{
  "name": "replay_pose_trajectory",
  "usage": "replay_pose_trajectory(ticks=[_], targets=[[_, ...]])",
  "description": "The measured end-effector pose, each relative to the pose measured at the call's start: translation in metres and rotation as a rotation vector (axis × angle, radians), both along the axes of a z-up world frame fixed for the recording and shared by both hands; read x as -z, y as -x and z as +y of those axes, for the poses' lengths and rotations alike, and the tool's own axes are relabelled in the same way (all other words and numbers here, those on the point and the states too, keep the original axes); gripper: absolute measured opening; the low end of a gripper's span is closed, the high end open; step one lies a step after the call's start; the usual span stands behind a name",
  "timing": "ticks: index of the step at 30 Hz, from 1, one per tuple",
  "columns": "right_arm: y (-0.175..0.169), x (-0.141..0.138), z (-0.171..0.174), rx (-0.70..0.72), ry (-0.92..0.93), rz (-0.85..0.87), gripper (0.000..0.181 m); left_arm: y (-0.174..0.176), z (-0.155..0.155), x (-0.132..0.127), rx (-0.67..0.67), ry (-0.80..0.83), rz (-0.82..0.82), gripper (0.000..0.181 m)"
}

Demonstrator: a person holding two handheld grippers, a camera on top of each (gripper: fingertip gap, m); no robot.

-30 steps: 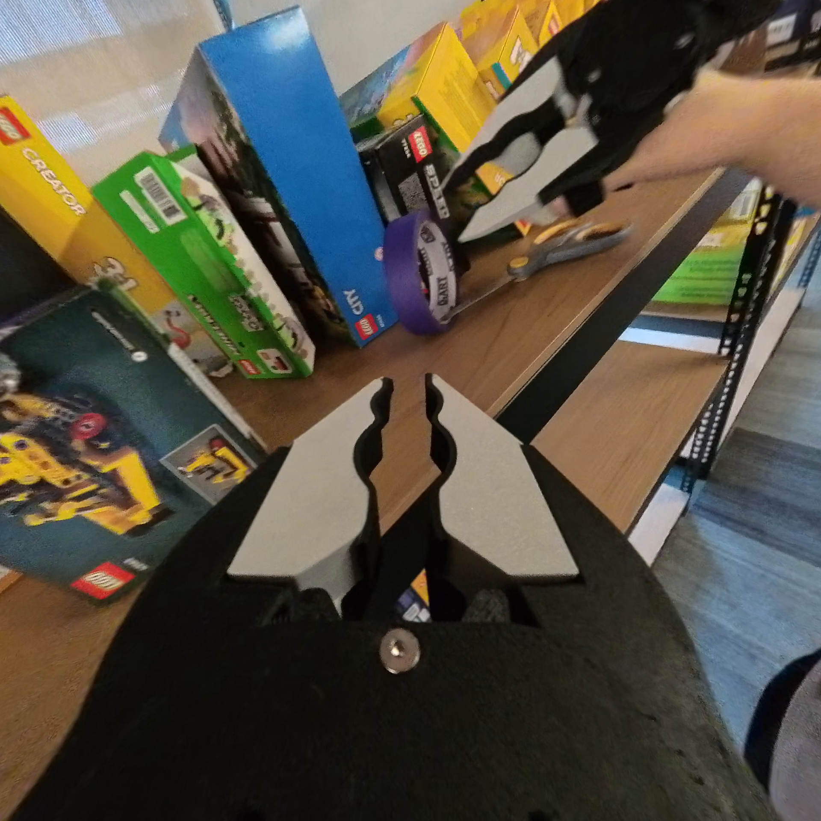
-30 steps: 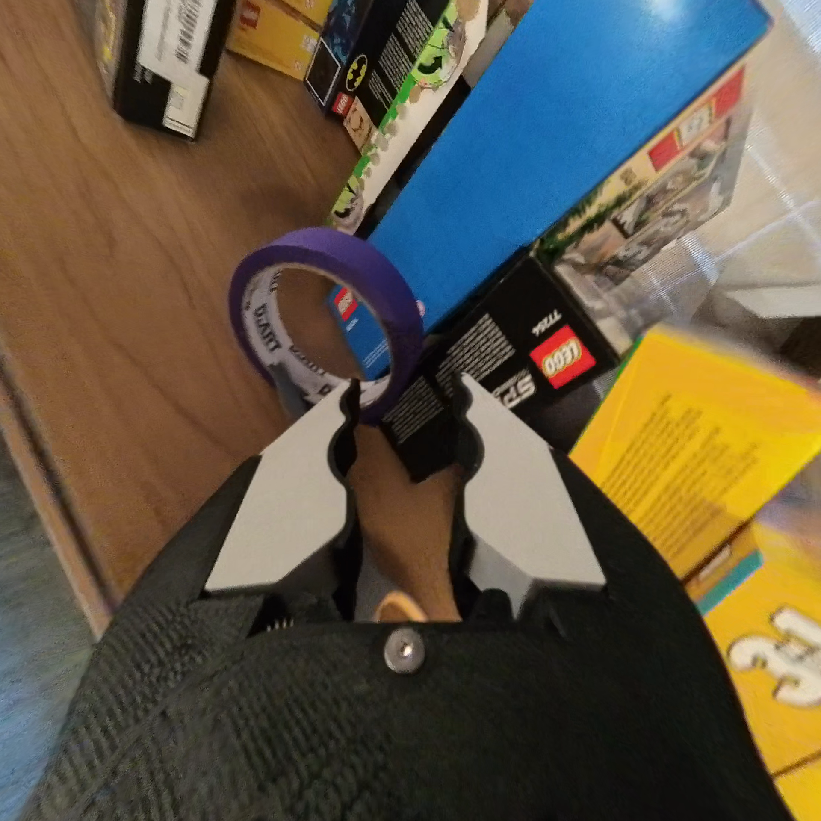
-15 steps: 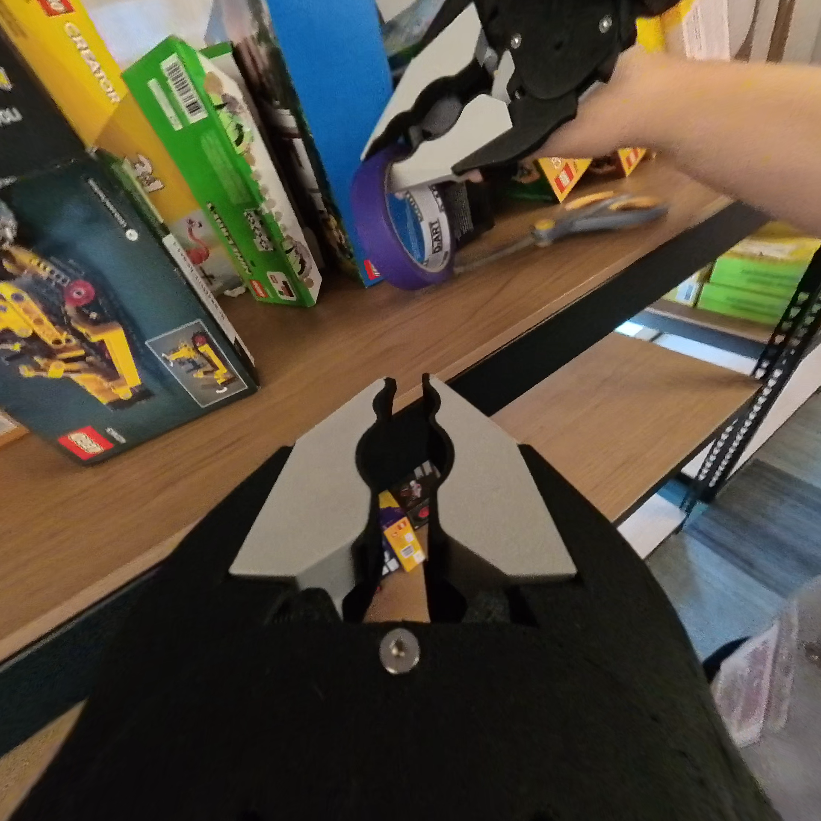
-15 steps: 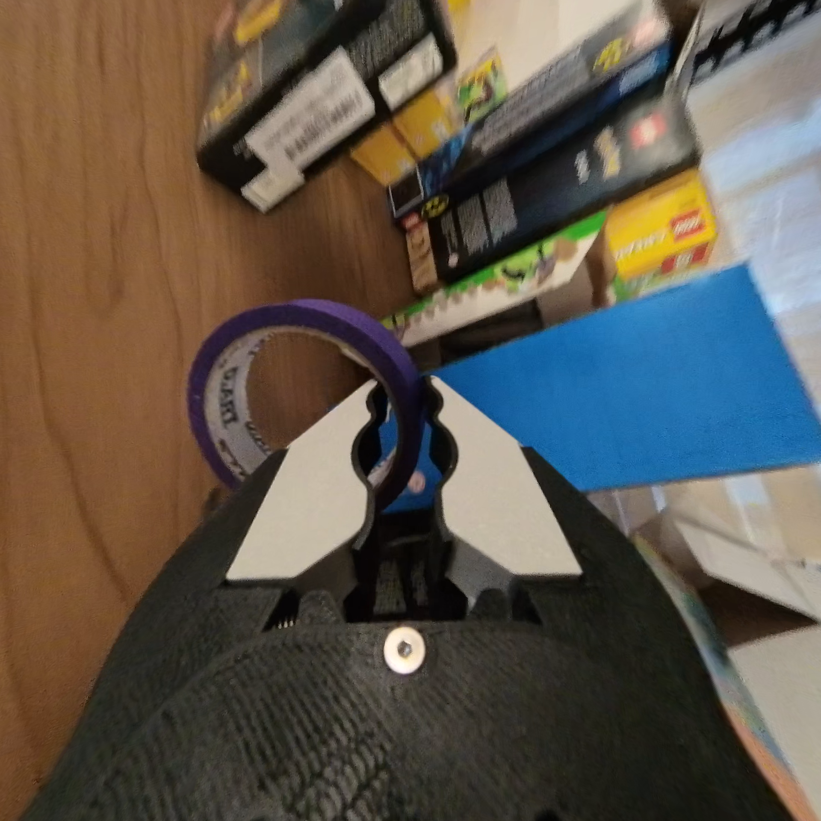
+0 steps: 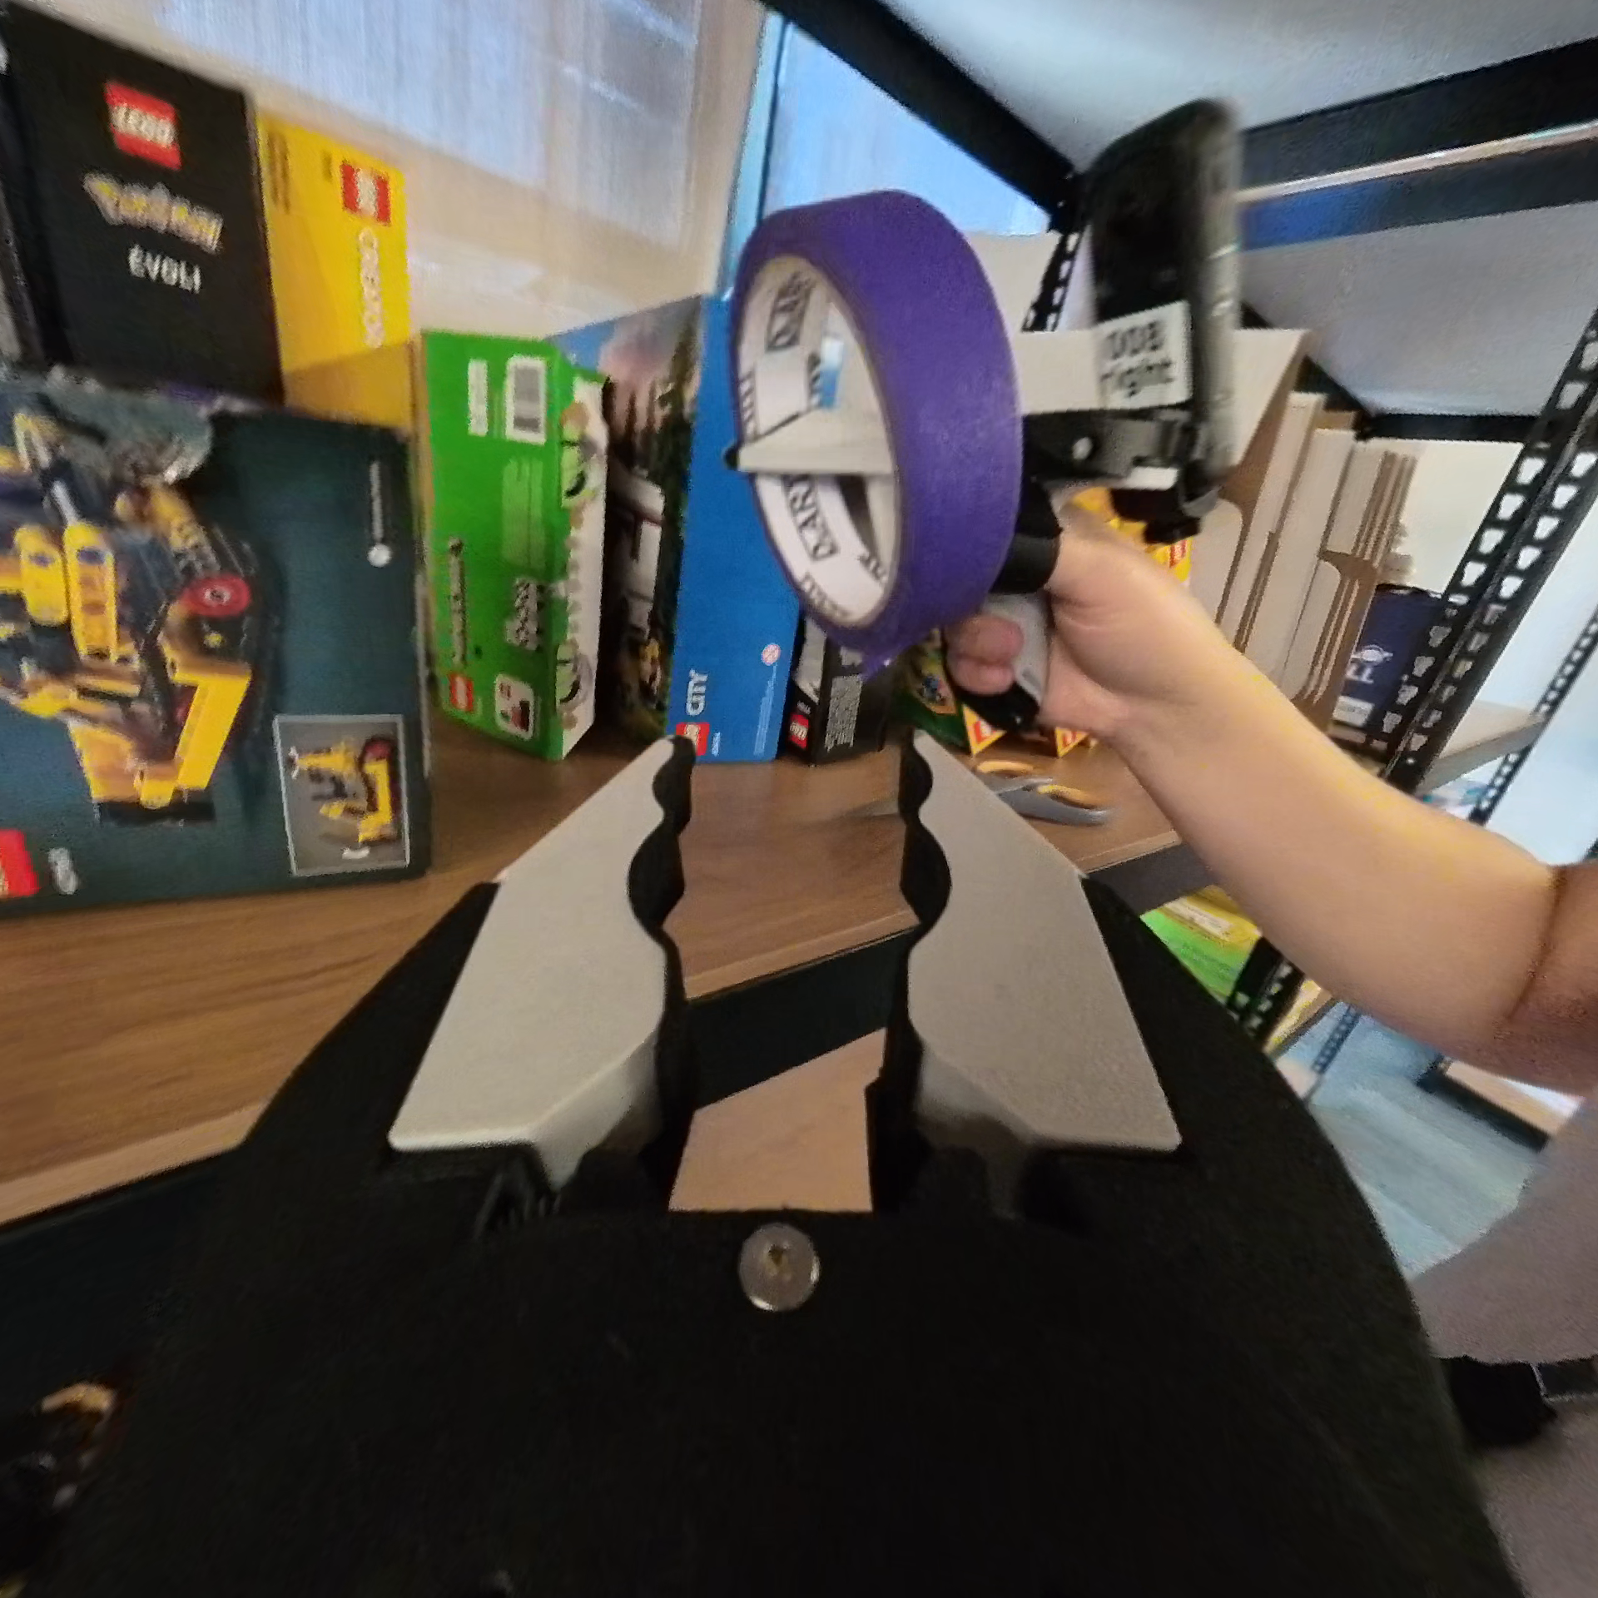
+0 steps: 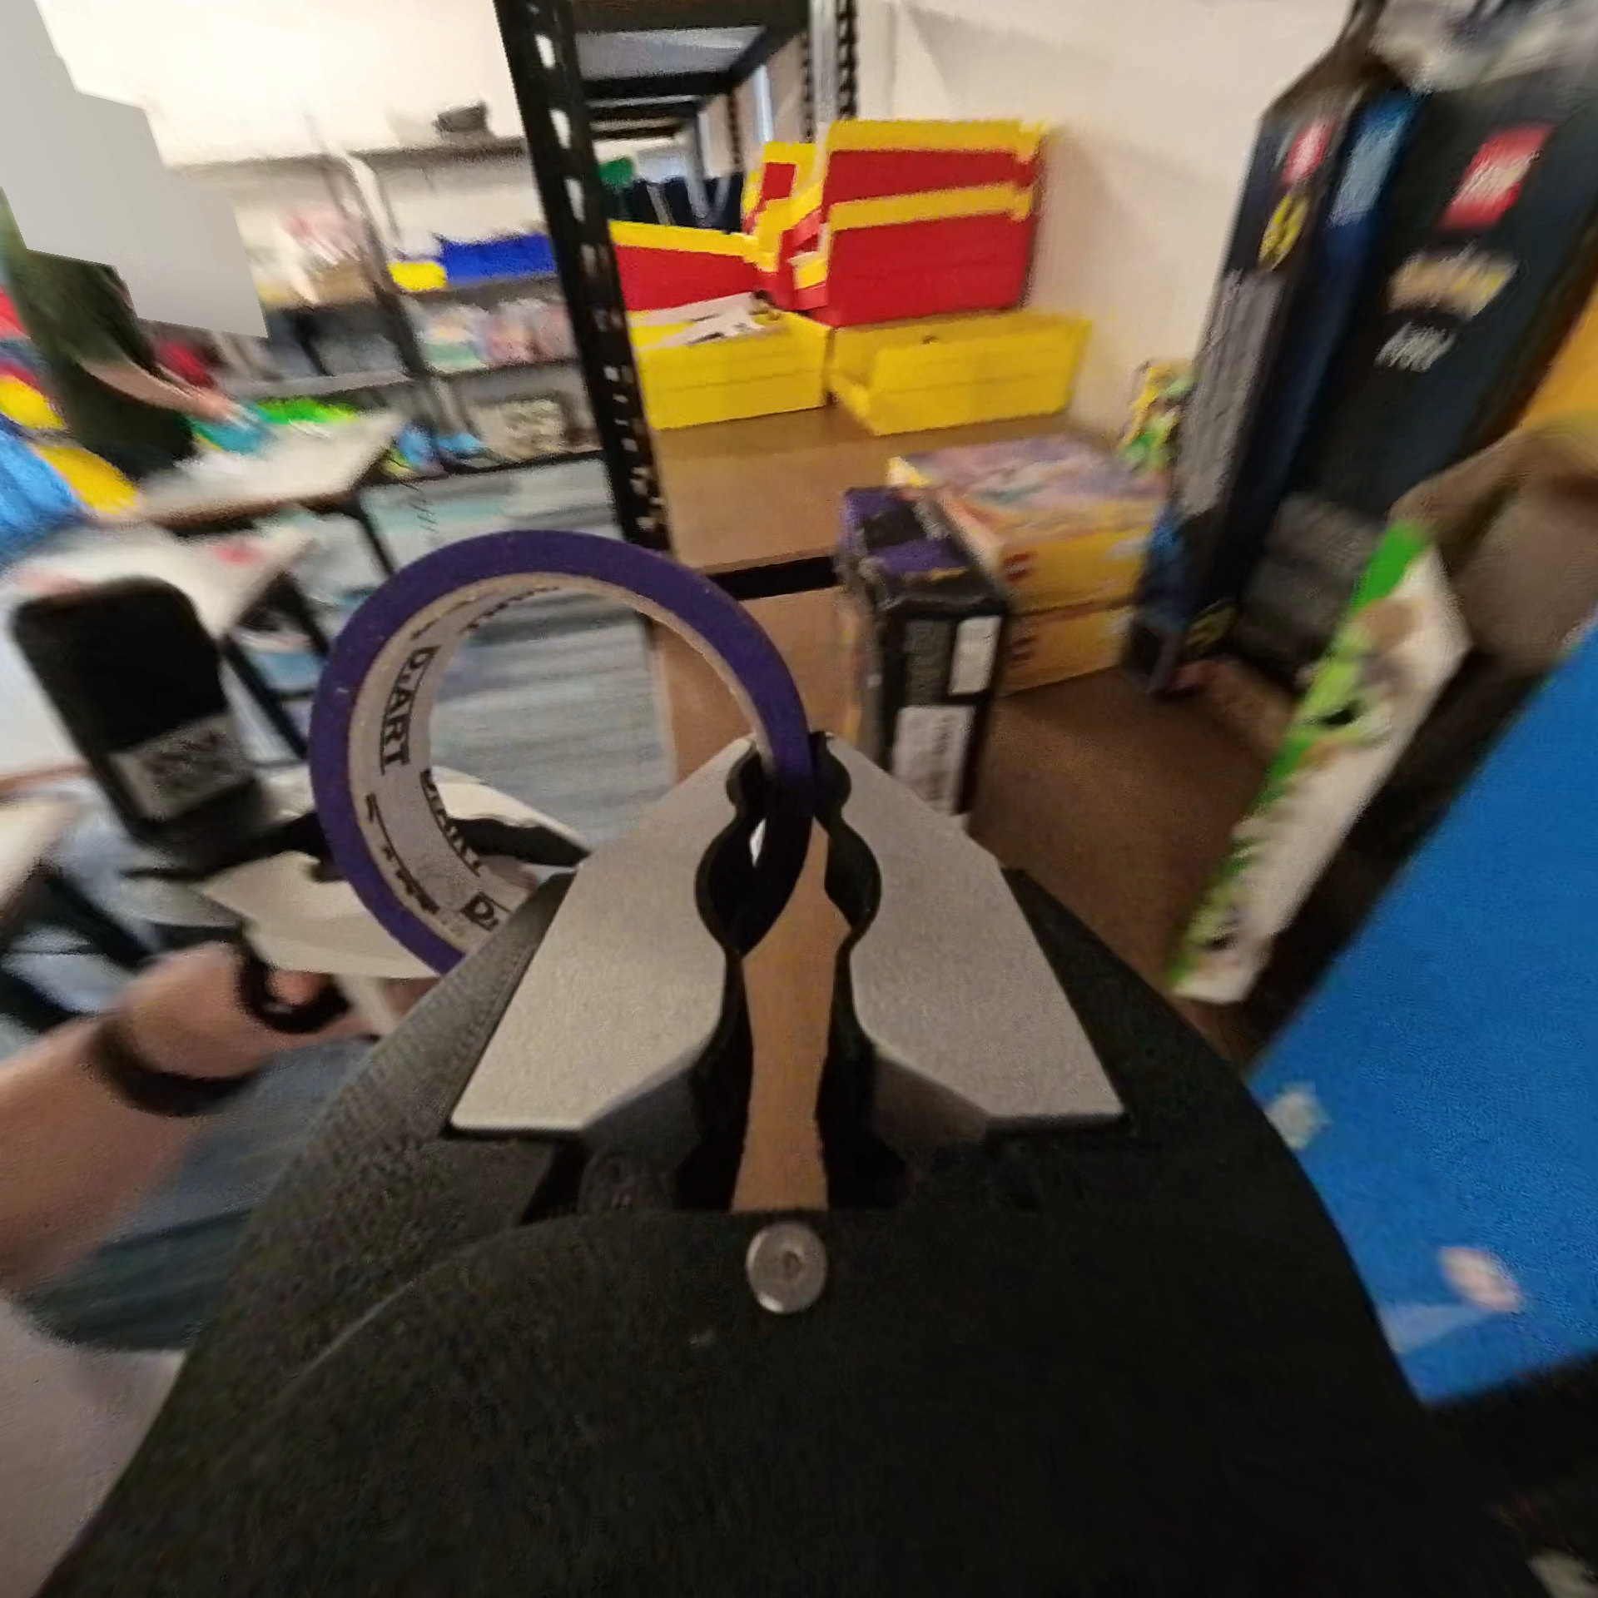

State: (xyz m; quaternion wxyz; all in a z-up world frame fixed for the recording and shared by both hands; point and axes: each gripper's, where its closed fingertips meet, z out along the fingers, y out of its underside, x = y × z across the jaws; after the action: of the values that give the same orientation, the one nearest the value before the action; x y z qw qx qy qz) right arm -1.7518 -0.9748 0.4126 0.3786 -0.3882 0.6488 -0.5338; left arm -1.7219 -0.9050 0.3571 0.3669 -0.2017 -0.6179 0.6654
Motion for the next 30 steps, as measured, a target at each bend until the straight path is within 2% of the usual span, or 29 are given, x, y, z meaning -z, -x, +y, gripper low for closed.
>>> replay_pose_trajectory(ticks=[3,6,8,12,16,21,27,30], targets=[[-0.010,0.019,0.020,-0.108,-0.254,-0.058,0.008,0.013,0.014,-0.016,0.030,0.105,-0.024,0.046],[-0.015,0.040,0.029,-0.173,-0.457,-0.103,0.008,0.031,0.034,-0.027,0.120,0.193,-0.051,0.036],[-0.018,0.053,0.033,-0.201,-0.543,-0.106,0.008,0.037,0.037,-0.027,0.132,0.216,-0.079,0.020],[-0.020,0.066,0.043,-0.278,-0.648,-0.124,0.008,0.043,0.042,-0.026,0.165,0.231,-0.071,0.014],[-0.020,0.072,0.052,-0.335,-0.701,-0.121,0.007,0.048,0.048,-0.024,0.248,0.181,-0.049,0.011],[-0.024,0.062,0.067,-0.445,-0.700,-0.192,0.009,0.051,0.059,-0.038,0.369,0.153,0.063,0.007],[-0.019,0.049,0.073,-0.492,-0.602,-0.236,0.017,0.044,0.067,-0.054,0.472,0.126,0.180,0.007],[-0.016,0.042,0.072,-0.468,-0.473,-0.226,0.027,0.040,0.070,-0.060,0.510,0.127,0.246,0.007]])
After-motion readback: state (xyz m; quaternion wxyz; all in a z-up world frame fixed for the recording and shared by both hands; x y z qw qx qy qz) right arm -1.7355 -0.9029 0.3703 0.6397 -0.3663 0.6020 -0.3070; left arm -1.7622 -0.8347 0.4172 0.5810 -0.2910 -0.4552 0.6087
